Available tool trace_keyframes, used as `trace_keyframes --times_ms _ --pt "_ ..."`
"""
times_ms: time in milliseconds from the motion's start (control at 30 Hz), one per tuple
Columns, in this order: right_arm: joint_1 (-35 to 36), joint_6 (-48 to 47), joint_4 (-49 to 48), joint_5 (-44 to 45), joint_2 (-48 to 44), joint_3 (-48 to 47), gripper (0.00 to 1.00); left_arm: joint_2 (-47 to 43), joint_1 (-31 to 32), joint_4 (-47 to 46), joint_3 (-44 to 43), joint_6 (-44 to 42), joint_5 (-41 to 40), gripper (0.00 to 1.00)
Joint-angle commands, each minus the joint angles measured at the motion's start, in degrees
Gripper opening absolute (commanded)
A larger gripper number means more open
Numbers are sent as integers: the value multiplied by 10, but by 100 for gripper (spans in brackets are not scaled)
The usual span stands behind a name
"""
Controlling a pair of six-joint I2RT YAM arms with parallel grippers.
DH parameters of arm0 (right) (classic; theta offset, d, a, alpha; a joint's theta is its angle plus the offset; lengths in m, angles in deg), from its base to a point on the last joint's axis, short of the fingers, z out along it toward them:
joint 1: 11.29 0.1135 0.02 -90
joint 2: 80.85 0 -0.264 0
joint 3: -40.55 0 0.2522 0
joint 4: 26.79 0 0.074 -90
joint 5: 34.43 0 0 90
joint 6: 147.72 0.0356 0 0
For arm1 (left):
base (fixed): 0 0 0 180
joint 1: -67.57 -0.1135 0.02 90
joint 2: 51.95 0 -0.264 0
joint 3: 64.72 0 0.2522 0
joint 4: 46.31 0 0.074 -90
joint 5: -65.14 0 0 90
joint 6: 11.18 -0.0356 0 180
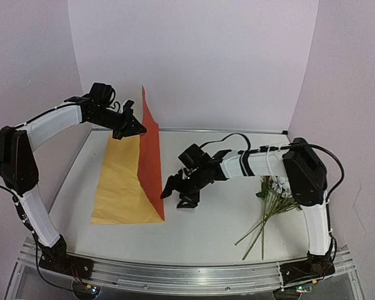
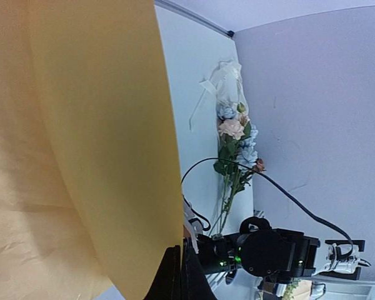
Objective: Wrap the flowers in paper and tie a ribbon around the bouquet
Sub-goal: Unfold the folded wrapping paper at the center of the board.
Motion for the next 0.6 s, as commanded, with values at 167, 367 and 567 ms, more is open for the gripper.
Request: trace_keyframes --times_ms 167,367,567 --pt "-83 -84 8 102 -313 205 89 144 94 -110 -106 175 33 0" --pt "-83 -163 85 120 -381 184 97 229 136 -112 -179 218 1 0" --pt "-84 -218 140 151 -397 172 98 255 155 -160 -172 263 -15 0"
